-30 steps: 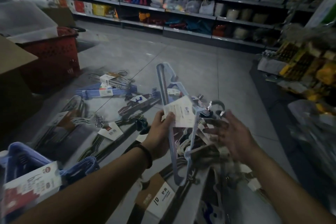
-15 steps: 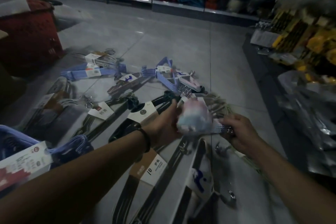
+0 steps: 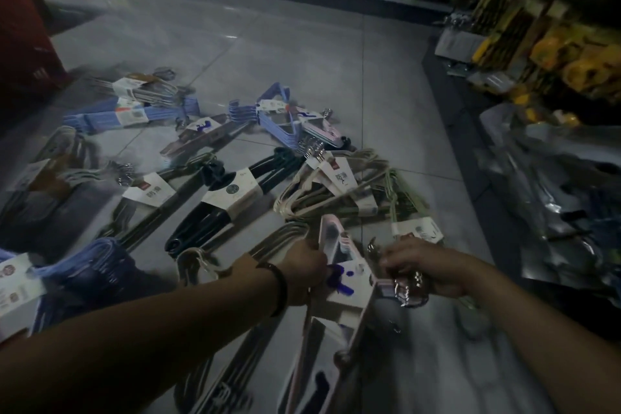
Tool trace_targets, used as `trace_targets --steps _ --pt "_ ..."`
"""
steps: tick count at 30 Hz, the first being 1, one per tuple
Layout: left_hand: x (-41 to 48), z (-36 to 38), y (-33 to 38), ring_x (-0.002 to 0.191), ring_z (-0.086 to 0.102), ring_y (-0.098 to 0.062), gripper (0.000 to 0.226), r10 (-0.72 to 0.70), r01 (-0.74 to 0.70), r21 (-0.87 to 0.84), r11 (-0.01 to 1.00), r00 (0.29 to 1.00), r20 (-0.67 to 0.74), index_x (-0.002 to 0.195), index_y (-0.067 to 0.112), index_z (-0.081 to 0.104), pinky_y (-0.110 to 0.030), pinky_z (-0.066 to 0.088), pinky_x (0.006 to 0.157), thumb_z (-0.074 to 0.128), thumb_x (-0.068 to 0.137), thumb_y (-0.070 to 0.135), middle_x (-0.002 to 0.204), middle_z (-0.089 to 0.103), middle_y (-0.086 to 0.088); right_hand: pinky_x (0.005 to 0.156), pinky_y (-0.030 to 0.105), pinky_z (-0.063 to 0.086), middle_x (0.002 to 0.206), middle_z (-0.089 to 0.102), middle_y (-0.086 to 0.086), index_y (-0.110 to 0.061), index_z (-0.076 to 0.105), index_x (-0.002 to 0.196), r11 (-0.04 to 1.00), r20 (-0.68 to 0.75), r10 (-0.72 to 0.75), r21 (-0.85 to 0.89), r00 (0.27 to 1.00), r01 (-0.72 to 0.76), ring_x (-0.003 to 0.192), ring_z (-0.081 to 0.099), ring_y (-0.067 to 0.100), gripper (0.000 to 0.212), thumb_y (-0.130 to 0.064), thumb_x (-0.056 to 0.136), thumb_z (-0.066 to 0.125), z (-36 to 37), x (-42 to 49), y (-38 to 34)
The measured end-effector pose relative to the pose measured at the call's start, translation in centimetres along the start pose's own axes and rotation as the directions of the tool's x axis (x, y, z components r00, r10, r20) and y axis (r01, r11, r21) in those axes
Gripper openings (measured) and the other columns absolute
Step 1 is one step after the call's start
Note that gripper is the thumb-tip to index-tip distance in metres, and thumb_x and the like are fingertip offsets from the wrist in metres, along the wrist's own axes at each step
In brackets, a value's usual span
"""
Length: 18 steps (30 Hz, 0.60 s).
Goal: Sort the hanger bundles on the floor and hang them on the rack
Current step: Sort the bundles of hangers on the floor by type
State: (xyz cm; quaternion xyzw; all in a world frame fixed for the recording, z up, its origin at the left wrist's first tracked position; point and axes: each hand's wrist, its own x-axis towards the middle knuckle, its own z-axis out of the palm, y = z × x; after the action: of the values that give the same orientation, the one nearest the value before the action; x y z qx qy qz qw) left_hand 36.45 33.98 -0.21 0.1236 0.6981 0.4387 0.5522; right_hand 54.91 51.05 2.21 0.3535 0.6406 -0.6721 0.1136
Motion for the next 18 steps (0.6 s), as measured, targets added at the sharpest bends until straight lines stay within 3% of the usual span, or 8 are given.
trace_targets --steps 2,4,6,8,11,14,16,18 --pt "0.3 0.9 -0.3 0.105 0.072 -0.026 0.037 0.122 -0.114 0.170 0.979 0.992 -0.036 0.131 0.021 0.065 -0.044 0.065 0.083 0.053 0.100 0.002 0.117 0.072 -0.008 0.068 0.036 0.046 0.094 0.066 0.020 -0.005 0.075 0.094 0.989 0.018 0.111 -0.099 0.994 -0.108 0.085 0.060 0.033 0.032 -0.025 0.071 0.085 0.1 0.4 2.0" --pt "0.3 1.8 -0.6 0.107 0.072 -0.024 0.043 0.190 -0.175 0.293 0.940 0.981 -0.024 0.135 0.032 0.062 -0.047 0.063 0.092 0.051 0.101 0.008 0.116 0.072 -0.001 0.066 0.037 0.048 0.096 0.064 0.023 -0.001 0.073 0.102 0.981 0.056 0.176 -0.086 0.983 -0.171 0.080 0.061 0.035 0.047 -0.027 0.066 0.088 0.6 0.7 3.4" --pt "0.1 2.5 -0.8 0.111 0.070 -0.025 0.043 0.234 -0.211 0.335 0.918 0.972 -0.028 0.147 0.031 0.055 -0.046 0.060 0.097 0.050 0.107 0.019 0.124 0.070 -0.004 0.068 0.040 0.048 0.096 0.061 0.021 -0.002 0.073 0.103 0.976 0.055 0.203 -0.093 0.978 -0.198 0.079 0.059 0.035 0.051 -0.030 0.065 0.090 0.9 1.1 4.3" --pt "0.4 3.2 -1.4 0.115 0.066 -0.026 0.047 0.226 -0.197 0.353 0.914 0.973 -0.043 0.152 0.032 0.048 -0.044 0.059 0.097 0.049 0.107 0.017 0.129 0.064 -0.004 0.077 0.049 0.042 0.100 0.063 0.019 -0.001 0.072 0.109 0.975 0.025 0.180 -0.136 0.983 -0.175 0.089 0.055 0.035 0.066 -0.044 0.063 0.093 1.1 1.6 5.3" --pt "1.3 4.0 -2.3 0.117 0.064 -0.028 0.042 0.228 -0.172 0.431 0.886 0.970 -0.080 0.148 0.031 0.050 -0.048 0.056 0.101 0.052 0.106 0.024 0.136 0.063 -0.008 0.078 0.050 0.047 0.098 0.075 0.015 -0.009 0.078 0.103 0.970 -0.049 0.110 -0.212 0.993 -0.118 0.086 0.064 0.031 0.044 -0.045 0.077 0.083 2.0 2.0 6.3" --pt "2.0 4.6 -2.9 0.113 0.062 -0.028 0.037 0.252 -0.149 0.505 0.850 0.957 -0.142 0.143 0.023 0.056 -0.044 0.054 0.102 0.047 0.108 0.032 0.135 0.063 -0.012 0.074 0.040 0.054 0.097 0.077 0.017 -0.011 0.078 0.100 0.953 -0.099 0.052 -0.293 0.994 -0.079 0.079 0.069 0.024 0.027 -0.037 0.092 0.075 2.9 2.8 7.2" --pt "2.5 4.8 -3.0 0.117 0.060 -0.031 0.042 0.252 -0.139 0.513 0.847 0.955 -0.155 0.150 0.020 0.050 -0.037 0.052 0.093 0.048 0.108 0.022 0.139 0.060 -0.013 0.069 0.037 0.053 0.093 0.076 0.020 -0.011 0.076 0.093 0.930 -0.121 0.035 -0.361 0.992 -0.077 0.073 0.068 0.023 0.027 -0.038 0.093 0.076 3.0 3.5 7.2" --pt "3.2 4.6 -3.2 0.109 0.059 -0.027 0.056 0.260 -0.139 0.590 0.795 0.957 -0.125 0.152 0.023 0.044 -0.034 0.052 0.085 0.059 0.100 0.006 0.136 0.060 -0.012 0.062 0.029 0.052 0.079 0.074 0.012 -0.012 0.075 0.086 0.903 -0.118 0.038 -0.421 0.992 -0.084 0.066 0.066 0.017 0.022 -0.031 0.096 0.074 2.9 3.9 6.8"
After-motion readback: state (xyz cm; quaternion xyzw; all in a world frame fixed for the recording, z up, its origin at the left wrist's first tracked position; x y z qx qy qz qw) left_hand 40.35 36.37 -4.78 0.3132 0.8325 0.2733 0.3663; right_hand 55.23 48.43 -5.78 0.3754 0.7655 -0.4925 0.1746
